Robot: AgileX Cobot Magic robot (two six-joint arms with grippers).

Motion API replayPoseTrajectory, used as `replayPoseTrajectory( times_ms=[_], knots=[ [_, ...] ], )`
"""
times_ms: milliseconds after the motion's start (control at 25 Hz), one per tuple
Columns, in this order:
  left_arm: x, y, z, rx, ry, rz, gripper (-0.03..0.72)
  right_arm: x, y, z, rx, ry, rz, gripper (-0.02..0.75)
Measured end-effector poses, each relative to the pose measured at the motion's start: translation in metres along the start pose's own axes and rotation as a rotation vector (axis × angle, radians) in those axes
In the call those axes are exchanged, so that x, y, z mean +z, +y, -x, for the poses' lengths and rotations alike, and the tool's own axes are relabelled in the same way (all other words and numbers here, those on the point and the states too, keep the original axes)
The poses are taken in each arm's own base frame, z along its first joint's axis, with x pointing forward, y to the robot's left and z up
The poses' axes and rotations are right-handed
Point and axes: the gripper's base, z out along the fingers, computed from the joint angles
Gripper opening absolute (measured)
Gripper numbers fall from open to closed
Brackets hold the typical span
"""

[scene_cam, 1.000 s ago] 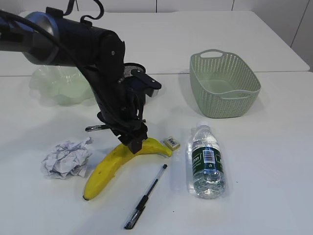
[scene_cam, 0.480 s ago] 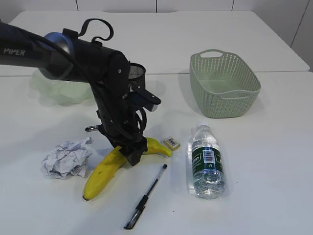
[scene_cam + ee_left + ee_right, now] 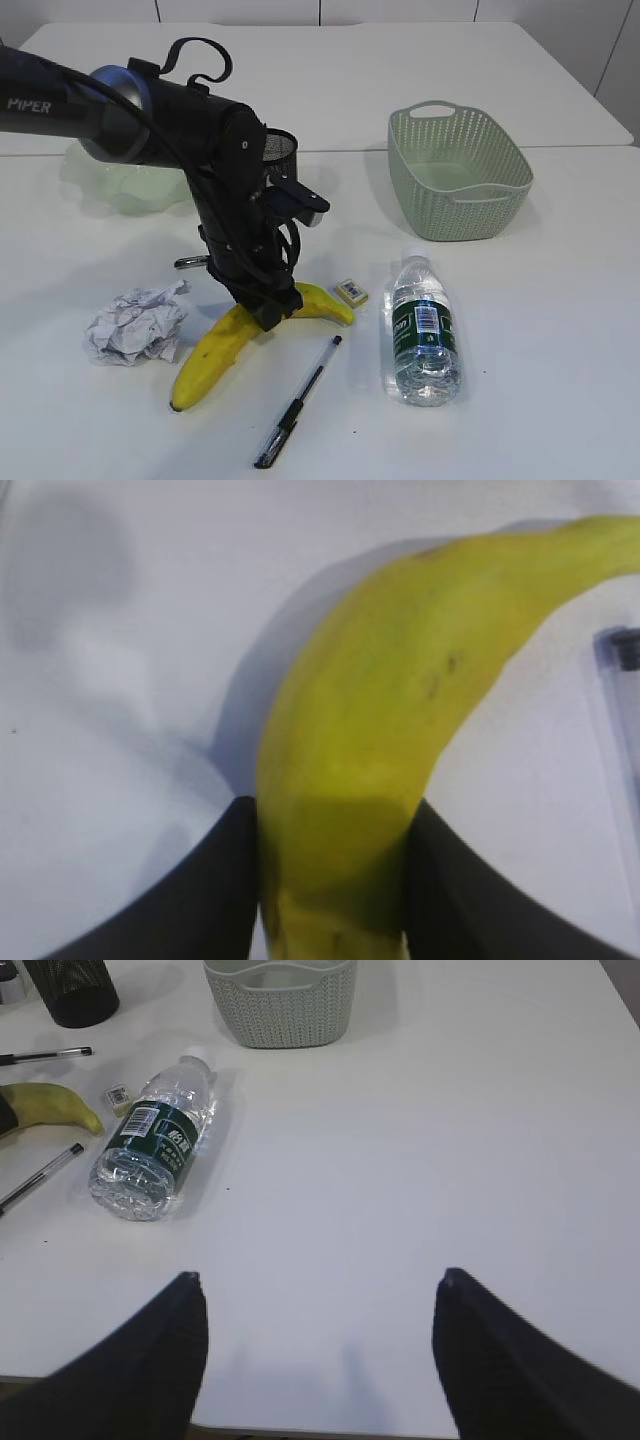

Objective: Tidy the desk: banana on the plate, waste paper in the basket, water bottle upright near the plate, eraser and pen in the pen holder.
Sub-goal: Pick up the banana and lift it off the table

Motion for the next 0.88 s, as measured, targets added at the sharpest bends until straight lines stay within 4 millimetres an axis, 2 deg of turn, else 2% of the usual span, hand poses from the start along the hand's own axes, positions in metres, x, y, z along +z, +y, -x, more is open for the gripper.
replayPoseTrajectory(
  times_ms=[400,880],
  knots=[
    [-0.005,0.000,-0.001,0.003,0.025,-0.003,0.286,0.000,0.000,0.000,0.000,0.000,0.000,0.520],
    [-0.074,0.005,0.009,0.052,-0.091,0.088,0.286,0.000,0.000,0.000,0.000,0.000,0.000,0.520]
  ],
)
